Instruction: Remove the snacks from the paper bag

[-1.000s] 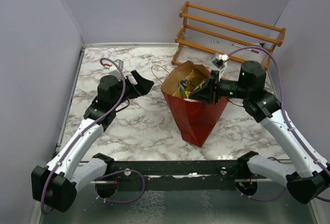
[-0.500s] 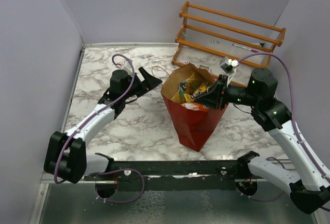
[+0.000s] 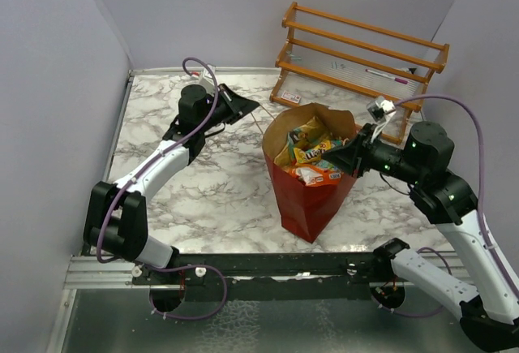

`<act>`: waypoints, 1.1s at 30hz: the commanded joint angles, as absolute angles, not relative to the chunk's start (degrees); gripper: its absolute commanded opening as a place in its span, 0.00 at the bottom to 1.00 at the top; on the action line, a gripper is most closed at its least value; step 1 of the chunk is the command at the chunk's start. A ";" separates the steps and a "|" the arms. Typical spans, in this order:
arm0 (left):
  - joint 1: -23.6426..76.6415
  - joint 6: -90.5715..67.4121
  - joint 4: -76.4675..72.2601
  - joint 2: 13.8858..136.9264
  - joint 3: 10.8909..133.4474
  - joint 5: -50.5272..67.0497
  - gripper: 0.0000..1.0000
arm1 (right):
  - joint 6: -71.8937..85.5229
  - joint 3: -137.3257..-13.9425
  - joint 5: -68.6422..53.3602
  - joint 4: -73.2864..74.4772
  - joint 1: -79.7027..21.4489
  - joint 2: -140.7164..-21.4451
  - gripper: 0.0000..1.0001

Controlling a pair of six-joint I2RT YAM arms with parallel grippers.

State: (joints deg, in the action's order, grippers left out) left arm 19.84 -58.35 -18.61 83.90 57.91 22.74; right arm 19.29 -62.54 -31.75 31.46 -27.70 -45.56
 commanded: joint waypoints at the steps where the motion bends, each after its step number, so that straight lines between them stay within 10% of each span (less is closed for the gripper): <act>1: 19.55 -57.67 -18.82 81.26 61.10 23.38 0.00 | 22.72 -67.61 -14.07 34.15 -27.95 -45.74 0.03; 15: 21.26 -61.71 -14.13 73.75 61.94 21.73 0.00 | 12.93 -87.83 14.66 37.39 -26.52 -66.24 0.02; 33: 36.34 -63.00 -15.53 76.18 61.73 17.82 0.00 | 5.99 -85.14 15.74 33.15 -16.92 -62.88 0.02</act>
State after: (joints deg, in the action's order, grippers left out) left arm 34.37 -62.70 -12.84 78.24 62.35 19.86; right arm 9.65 -85.14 13.34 42.04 -17.17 -67.64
